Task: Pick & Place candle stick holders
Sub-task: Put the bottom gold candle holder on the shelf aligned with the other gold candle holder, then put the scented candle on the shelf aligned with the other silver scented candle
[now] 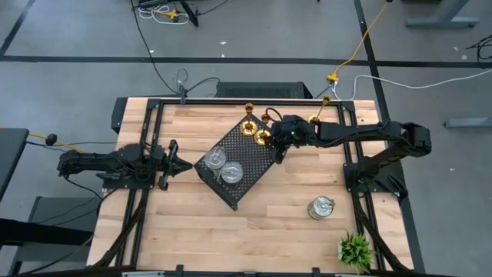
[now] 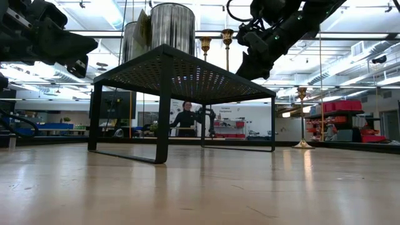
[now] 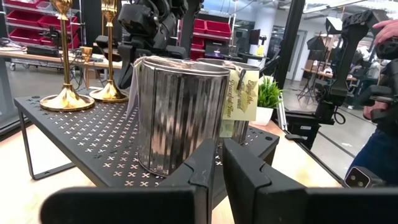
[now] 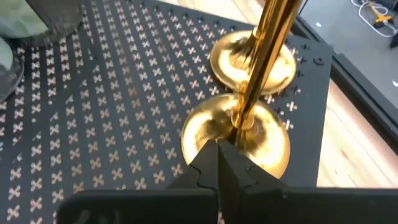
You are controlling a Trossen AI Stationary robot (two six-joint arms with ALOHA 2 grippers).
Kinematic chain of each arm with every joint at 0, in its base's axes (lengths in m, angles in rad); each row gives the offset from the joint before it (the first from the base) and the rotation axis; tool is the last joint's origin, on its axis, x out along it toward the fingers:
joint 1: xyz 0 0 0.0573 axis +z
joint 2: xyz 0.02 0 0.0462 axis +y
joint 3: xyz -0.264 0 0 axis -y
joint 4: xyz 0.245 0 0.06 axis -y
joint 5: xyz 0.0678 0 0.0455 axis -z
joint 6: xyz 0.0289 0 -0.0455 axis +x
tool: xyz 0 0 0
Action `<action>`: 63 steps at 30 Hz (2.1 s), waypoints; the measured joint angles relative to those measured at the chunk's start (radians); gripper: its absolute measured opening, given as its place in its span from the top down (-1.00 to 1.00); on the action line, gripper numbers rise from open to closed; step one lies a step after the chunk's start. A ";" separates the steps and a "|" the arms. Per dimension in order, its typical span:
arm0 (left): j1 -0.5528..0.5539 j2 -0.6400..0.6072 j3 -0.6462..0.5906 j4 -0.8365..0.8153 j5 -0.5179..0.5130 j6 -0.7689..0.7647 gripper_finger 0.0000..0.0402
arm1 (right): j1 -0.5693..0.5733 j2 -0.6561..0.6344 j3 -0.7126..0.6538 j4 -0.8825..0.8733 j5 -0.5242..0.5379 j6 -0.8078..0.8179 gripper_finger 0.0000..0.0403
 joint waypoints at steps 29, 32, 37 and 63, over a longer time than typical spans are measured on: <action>0.000 0.000 0.000 0.000 0.000 0.000 0.80 | 0.000 0.000 0.000 0.022 0.043 -0.027 1.00; 0.000 0.000 0.000 0.000 0.000 0.000 0.80 | 0.000 -0.001 0.000 0.022 0.022 -0.026 1.00; 0.000 0.000 0.000 0.000 0.000 0.000 0.80 | 0.003 -0.037 0.001 0.011 -0.022 -0.026 1.00; 0.000 0.000 0.000 0.000 0.000 0.000 0.80 | 0.148 -0.144 0.001 0.019 -0.035 -0.030 0.77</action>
